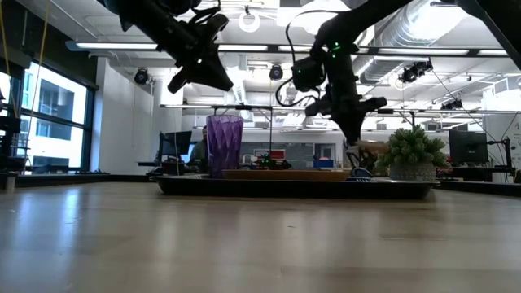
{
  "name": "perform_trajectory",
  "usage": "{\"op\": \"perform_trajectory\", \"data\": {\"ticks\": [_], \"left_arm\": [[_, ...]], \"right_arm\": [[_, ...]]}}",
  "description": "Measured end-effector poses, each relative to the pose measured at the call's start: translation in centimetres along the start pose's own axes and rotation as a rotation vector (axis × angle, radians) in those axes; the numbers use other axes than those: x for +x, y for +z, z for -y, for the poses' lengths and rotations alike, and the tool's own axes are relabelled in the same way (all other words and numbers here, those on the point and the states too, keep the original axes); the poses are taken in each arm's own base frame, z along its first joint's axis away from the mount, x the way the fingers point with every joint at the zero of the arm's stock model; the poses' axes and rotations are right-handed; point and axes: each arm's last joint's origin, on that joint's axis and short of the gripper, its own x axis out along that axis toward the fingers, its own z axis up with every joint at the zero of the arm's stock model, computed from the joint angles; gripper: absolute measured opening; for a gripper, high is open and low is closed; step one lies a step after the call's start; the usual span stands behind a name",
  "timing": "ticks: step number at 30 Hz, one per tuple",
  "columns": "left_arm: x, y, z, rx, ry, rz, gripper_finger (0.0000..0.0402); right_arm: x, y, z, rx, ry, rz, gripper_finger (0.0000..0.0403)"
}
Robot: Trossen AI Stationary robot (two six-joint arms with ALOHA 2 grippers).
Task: Pick and place plate/cup/fork/spoon on tray
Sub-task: Put the yellow spoon on the black tray
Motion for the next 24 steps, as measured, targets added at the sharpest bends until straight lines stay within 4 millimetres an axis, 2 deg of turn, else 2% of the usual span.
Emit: {"op": "perform_trajectory", "data": {"ticks": [12,20,24], "left_arm": [[0.0,-0.4,-0.1,0.029,-0.009,-0.056,0.0037],[0.0,-0.5,-0.2,0.04,-0.005,-0.064,0.0037],[0.0,-0.6,-0.3,0.04,0.004,-0.08,0.0037]], "right_arm": [[0.1,-0.8,-1.1,0.091,-0.021,0.008,0.0],[3.3,-0.1,-2.3,0.076,-0.09,-0.072,0.0],[4.3,-0.2,-2.8,0.058,-0.122,-0.091,0.0]]}}
